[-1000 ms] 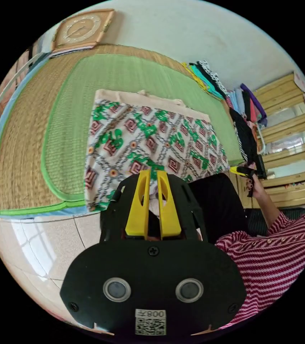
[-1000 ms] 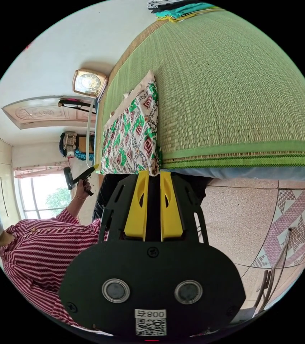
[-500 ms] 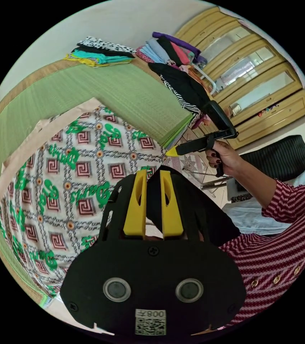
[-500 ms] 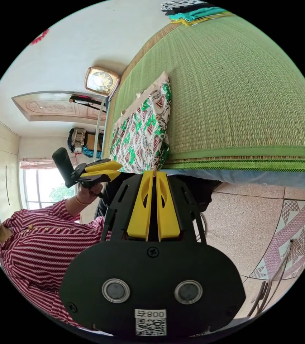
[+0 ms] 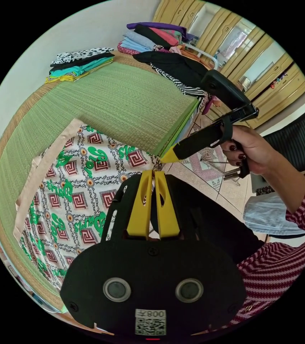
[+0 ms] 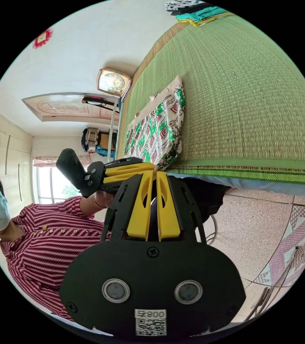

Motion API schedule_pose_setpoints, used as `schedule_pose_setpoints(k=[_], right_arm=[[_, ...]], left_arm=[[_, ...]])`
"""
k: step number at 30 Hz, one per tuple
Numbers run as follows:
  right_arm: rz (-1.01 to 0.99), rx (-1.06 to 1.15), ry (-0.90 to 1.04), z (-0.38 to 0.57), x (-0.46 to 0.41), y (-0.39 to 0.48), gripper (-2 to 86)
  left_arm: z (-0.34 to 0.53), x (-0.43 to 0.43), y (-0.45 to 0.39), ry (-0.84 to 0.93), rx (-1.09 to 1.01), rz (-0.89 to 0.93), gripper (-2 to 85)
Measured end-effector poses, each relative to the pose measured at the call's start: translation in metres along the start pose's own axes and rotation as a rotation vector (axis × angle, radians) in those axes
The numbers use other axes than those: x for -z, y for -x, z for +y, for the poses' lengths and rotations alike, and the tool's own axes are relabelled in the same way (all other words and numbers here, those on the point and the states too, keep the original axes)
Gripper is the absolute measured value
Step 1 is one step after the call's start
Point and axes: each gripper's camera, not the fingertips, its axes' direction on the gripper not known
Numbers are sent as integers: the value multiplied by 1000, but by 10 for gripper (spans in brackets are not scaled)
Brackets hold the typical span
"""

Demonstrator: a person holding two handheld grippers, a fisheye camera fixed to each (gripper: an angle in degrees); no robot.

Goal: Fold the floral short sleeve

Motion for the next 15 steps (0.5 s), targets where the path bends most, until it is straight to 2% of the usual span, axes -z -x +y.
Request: schedule_pose_setpoints(k=[7,15], right_arm=[[53,-90,-59,-57,19,-21,79],[104,-107,3,-160,-7,-24,98]], left_arm=[[10,-23,16,-31,48,59,9],[17,-41,27,-43,72,114,8]])
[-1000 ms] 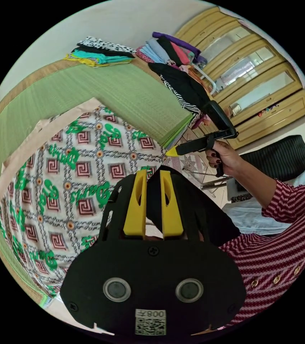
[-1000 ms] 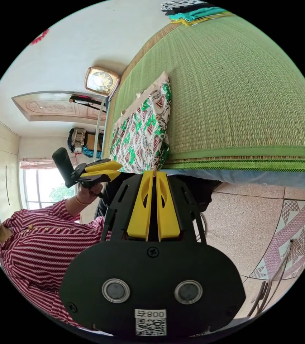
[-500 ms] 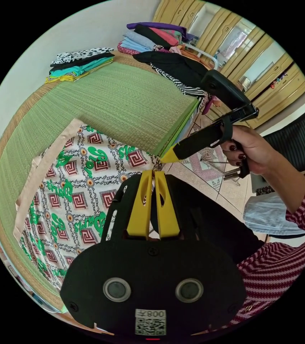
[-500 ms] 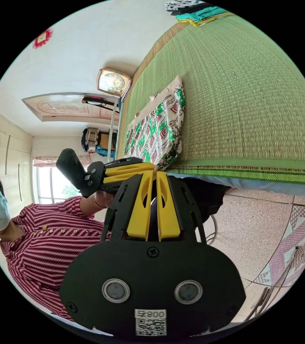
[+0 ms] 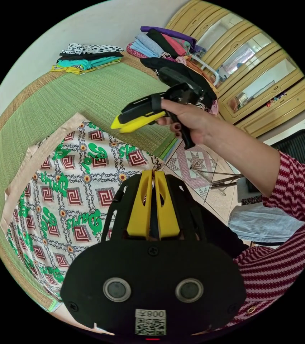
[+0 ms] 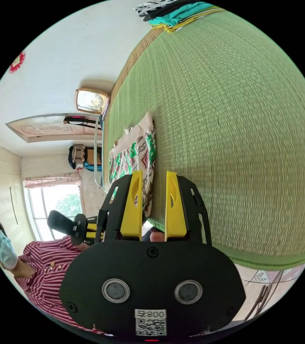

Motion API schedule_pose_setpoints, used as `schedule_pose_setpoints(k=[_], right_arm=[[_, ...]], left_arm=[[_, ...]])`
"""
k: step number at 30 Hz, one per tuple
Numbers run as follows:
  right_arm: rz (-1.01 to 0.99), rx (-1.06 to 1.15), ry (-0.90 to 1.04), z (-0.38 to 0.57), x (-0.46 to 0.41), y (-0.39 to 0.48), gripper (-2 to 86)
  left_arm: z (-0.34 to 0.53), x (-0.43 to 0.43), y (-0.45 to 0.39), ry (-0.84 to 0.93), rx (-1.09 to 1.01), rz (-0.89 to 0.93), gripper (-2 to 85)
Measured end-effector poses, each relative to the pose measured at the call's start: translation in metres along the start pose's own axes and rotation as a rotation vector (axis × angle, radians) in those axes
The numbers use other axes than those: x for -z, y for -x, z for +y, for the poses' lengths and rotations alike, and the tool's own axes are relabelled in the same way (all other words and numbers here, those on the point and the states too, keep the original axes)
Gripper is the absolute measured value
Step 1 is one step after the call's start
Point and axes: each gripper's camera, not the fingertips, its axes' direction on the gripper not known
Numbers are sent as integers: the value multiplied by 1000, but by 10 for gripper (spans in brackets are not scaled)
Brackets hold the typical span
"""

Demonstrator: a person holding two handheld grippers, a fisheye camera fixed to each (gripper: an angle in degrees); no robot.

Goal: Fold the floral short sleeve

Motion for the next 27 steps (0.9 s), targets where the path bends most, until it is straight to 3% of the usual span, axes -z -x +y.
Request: schedule_pose_setpoints(k=[13,27], right_arm=[[-60,32,37,-116,-46,20,81],[23,24,57,-155,-69,9,22]], left_arm=[[4,-4,9,-27,31,98,7],[-8,43,-22,-71,12,160,8]])
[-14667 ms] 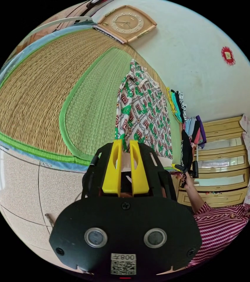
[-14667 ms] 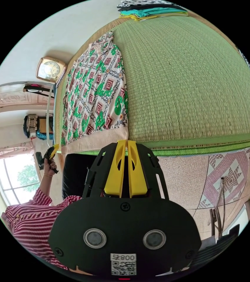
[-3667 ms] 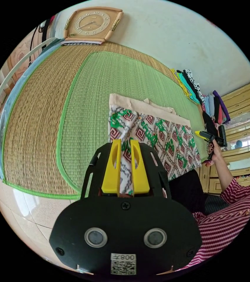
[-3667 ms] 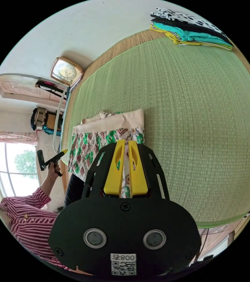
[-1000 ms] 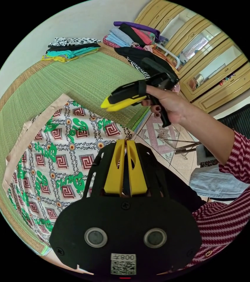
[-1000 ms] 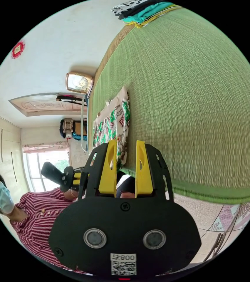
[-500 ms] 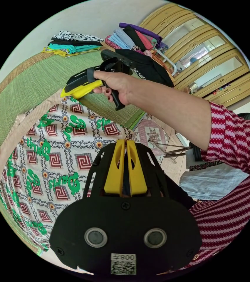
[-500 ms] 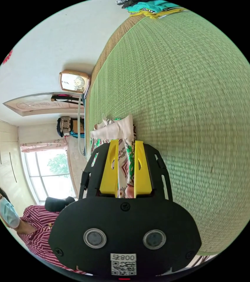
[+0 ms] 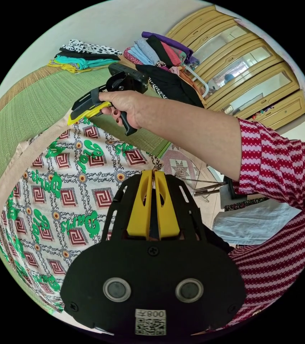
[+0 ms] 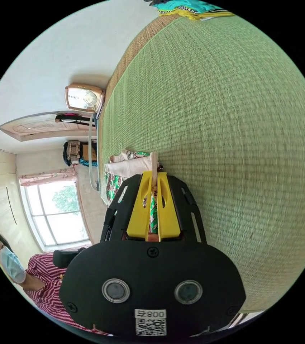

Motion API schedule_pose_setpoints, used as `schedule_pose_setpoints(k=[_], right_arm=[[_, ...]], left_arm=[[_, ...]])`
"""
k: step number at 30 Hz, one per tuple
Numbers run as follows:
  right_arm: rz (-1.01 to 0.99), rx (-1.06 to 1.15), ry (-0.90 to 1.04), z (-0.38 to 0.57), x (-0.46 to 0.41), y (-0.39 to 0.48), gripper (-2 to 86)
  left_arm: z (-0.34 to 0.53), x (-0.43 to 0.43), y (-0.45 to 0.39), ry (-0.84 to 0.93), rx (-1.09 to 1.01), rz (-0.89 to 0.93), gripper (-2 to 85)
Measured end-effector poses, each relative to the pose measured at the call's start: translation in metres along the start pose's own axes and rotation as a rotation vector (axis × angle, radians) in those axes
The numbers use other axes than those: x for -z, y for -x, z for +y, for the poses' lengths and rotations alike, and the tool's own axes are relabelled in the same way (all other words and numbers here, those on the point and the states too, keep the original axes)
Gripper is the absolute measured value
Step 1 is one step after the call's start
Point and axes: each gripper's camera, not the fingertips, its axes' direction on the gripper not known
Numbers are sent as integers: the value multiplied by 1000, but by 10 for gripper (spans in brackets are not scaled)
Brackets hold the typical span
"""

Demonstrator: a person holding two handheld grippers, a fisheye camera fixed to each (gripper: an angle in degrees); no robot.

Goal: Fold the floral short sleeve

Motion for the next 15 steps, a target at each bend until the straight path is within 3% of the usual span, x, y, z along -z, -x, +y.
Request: schedule_pose_setpoints(k=[15], right_arm=[[-3,-2,-117,2,-1,-6,19]], left_arm=[[13,132,-50,-144,76,130,7]])
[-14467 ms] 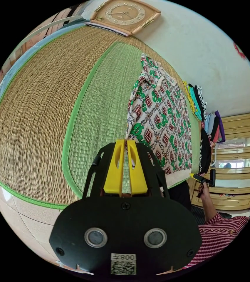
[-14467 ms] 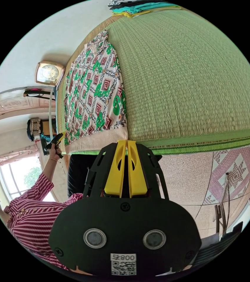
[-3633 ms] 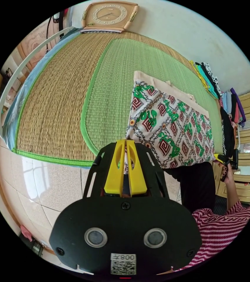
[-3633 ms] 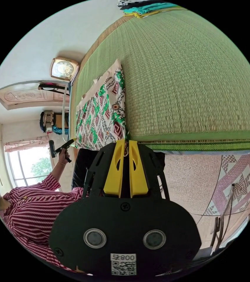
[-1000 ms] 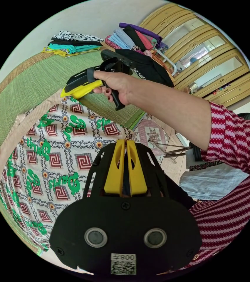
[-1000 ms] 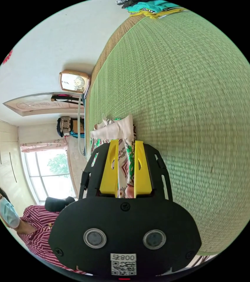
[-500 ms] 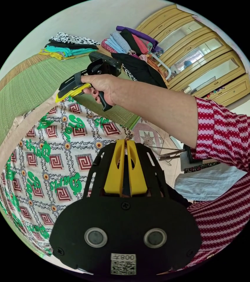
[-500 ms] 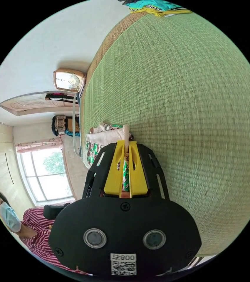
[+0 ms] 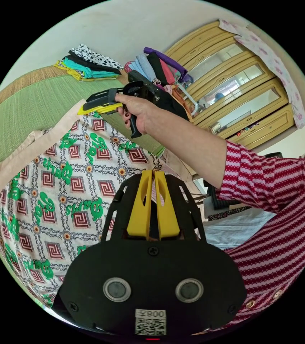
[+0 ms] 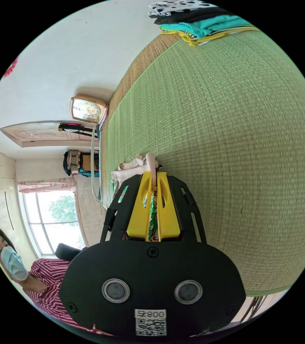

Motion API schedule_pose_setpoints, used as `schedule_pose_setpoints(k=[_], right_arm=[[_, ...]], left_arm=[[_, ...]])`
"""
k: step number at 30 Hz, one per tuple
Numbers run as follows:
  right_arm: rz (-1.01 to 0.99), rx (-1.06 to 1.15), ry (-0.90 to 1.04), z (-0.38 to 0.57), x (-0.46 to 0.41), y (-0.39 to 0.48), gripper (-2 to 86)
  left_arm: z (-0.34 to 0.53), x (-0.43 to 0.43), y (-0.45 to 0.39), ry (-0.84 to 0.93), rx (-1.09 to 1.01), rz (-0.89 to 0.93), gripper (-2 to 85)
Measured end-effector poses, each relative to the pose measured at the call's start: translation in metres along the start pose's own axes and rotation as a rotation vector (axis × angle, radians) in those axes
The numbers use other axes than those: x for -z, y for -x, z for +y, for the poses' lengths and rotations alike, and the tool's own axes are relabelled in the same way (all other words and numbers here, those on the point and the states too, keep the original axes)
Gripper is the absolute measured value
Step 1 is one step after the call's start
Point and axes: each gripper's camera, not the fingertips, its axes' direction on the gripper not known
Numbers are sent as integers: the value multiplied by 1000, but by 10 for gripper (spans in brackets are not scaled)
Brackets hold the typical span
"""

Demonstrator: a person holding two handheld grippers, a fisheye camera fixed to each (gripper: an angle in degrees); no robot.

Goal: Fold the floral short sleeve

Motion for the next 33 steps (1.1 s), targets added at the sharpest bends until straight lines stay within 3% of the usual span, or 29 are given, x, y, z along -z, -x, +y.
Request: schedule_pose_setpoints(k=[9,17,33], right_arm=[[-54,71,-66,8,-47,41,20],[-38,136,-76,9,-128,81,19],[83,149,53,-24,-312,77,18]], left_arm=[[45,148,-31,-190,92,5,7],[120,275,-35,-291,294,-112,7],[193,442,-47,-422,600,-62,7]])
